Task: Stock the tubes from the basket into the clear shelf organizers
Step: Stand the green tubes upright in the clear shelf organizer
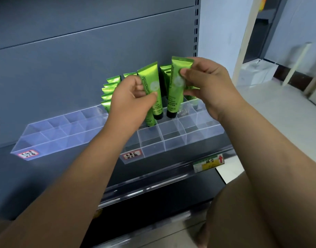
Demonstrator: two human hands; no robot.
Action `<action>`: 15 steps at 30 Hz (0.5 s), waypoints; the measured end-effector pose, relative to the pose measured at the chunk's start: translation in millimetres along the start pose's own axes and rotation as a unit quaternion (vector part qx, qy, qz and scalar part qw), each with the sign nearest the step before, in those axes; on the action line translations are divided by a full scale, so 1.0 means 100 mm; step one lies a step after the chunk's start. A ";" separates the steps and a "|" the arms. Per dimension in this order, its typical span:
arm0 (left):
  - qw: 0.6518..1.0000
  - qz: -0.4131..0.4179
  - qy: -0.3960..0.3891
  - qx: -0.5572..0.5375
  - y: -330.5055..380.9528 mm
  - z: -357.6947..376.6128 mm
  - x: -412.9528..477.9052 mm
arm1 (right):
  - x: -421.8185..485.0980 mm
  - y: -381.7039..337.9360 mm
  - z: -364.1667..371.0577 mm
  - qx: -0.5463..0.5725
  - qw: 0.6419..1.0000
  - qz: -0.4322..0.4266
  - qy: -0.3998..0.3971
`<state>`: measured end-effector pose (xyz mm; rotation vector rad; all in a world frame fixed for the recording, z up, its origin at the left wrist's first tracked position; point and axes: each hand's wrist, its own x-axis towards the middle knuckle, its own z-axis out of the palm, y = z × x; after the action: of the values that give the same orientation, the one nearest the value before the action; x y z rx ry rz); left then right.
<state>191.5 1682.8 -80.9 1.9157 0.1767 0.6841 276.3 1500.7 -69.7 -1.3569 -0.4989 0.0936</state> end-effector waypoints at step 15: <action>0.993 0.007 -0.050 0.107 0.30 0.15 0.38 | 0.09 0.07 -0.11 -0.025 0.998 0.017 0.057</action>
<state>225.2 1673.3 -44.3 2.1531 0.1806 0.5962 290.3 1495.3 -75.0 -1.4116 -0.3844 0.0305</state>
